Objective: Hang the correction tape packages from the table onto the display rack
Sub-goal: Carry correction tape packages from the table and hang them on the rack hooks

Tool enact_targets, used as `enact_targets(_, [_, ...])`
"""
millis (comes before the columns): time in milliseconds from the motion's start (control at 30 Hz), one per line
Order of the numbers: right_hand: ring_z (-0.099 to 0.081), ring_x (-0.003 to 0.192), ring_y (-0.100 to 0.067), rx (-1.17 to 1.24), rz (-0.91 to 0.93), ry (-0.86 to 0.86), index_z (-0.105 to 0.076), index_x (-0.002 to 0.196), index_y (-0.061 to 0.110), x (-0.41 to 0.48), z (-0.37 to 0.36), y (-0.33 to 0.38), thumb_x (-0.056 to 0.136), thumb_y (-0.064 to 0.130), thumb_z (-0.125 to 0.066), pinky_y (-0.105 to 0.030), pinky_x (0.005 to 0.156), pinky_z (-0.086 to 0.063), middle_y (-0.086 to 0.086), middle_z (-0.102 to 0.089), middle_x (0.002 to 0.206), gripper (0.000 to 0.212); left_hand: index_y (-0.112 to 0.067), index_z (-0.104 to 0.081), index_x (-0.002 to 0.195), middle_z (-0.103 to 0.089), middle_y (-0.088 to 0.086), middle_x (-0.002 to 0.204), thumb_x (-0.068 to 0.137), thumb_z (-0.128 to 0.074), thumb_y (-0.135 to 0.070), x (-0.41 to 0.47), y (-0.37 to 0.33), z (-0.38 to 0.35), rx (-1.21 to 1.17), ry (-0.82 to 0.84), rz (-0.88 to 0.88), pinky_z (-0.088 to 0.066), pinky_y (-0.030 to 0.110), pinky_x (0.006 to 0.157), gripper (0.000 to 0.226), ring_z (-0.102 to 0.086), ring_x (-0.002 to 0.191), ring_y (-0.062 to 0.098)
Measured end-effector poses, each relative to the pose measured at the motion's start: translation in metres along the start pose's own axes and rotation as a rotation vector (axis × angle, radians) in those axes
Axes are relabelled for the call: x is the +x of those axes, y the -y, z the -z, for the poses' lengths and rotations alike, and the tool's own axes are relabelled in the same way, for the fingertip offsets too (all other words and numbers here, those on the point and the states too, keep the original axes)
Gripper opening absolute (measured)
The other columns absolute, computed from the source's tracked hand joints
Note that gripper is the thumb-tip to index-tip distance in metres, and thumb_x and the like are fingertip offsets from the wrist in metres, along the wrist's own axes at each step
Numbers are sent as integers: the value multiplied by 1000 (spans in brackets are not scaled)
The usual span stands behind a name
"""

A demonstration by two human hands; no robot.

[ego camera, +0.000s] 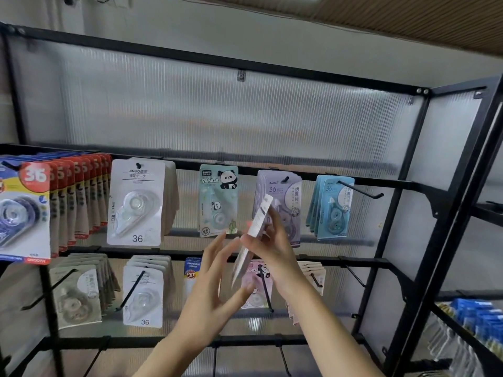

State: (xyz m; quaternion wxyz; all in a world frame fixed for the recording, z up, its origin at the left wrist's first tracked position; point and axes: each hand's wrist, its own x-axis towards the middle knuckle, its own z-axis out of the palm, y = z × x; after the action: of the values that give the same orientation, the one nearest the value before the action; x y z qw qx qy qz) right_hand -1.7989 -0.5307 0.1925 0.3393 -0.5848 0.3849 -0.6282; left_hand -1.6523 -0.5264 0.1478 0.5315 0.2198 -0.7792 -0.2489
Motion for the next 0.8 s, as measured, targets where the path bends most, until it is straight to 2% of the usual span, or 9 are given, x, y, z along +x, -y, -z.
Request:
enact_targets(67, [-63, 87, 8, -56, 39, -110, -33, 137, 33, -3, -6, 1, 63, 32, -86, -8, 70, -48, 6, -60, 105, 90, -32, -43, 134, -44, -10, 141, 90, -60, -43, 0, 0, -1, -92, -45, 66, -35, 14, 102, 49, -39, 132, 2])
enact_targets(133, [-58, 87, 18, -125, 46, -180, -28, 139, 32, -5, -9, 2, 58, 40, -80, -1, 68, -44, 25, -62, 101, 97, -26, -47, 132, -63, -8, 123, 89, -55, -31, -1, 1, -3, -258, -17, 155, -44, 12, 88, 43, -58, 114, 4])
enact_targets(200, [-56, 99, 16, -208, 41, -207, -25, 138, 33, -6, -11, 1, 54, 47, -76, -1, 74, -43, 37, -57, 106, 100, -23, -53, 128, -68, -10, 114, 91, -48, -25, -2, 5, -6, -293, 3, 179, -47, 14, 84, 38, -62, 106, 4])
enact_targets(300, [-47, 124, -7, -292, 3, -187, -12, 149, 29, -9, -13, 3, 48, 64, -72, -15, 95, -42, 9, -42, 141, 123, -22, -62, 114, -72, -7, 98, 96, -41, -13, -3, 10, -11, -334, -88, 247, -53, 19, 74, 29, -67, 92, 7])
enact_targets(367, [-46, 118, 6, -198, -4, -162, -8, 150, 28, -13, -12, 5, 41, 76, -69, -2, 87, -39, 11, -40, 137, 133, -15, -65, 105, -72, -1, 87, 97, -41, -5, -2, 13, -12, -441, -164, 332, -55, 23, 66, 27, -68, 82, 11])
enact_targets(467, [-57, 88, 21, -91, -47, -112, -18, 146, 24, -20, -4, 5, 58, 57, -71, 0, 68, -43, 11, -58, 109, 108, -13, -67, 104, -73, 6, 89, 91, -49, -20, 0, 14, -6, -610, -197, 435, -56, 28, 61, 24, -69, 77, 18])
enact_targets(533, [-61, 91, 13, -53, -89, -71, -38, 138, 17, -23, 2, 1, 71, 34, -67, -4, 70, -44, 1, -63, 112, 74, -15, -68, 106, -72, 10, 91, 84, -52, -29, 1, 15, -2, -701, -181, 476, -56, 29, 60, 30, -67, 71, 20])
enact_targets(633, [-67, 93, -12, -48, -64, -60, -60, 109, 7, -31, 5, -5, 77, 16, -67, -15, 77, -48, -16, -68, 104, 34, -19, -68, 105, -71, 9, 87, 83, -51, -29, 3, 13, -2, -759, -173, 507, -56, 28, 57, 30, -65, 64, 19])
enact_targets(800, [-67, 90, -14, -37, -32, -123, -62, 100, 8, -40, 14, -22, 81, -6, -64, -24, 80, -52, -7, -72, 96, 23, -19, -66, 104, -72, 2, 83, 96, -44, -17, -4, 16, -14, -627, -130, 493, -56, 26, 58, 23, -68, 69, 15])
